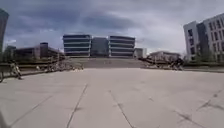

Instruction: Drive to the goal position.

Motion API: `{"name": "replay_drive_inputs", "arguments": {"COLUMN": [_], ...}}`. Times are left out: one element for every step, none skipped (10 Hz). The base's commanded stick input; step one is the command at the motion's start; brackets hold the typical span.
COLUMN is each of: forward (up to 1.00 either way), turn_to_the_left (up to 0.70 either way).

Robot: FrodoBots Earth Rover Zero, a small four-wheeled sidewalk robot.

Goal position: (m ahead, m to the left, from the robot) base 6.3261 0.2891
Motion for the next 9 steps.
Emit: {"name": "replay_drive_inputs", "arguments": {"forward": [0.70, 0.70, 0.70, 0.70, 0.70, 0.70, 0.70, 0.70, 0.70], "turn_to_the_left": [0.00, 0.00, 0.00, 0.00, 0.00, 0.00, 0.00, 0.00, 0.00]}}
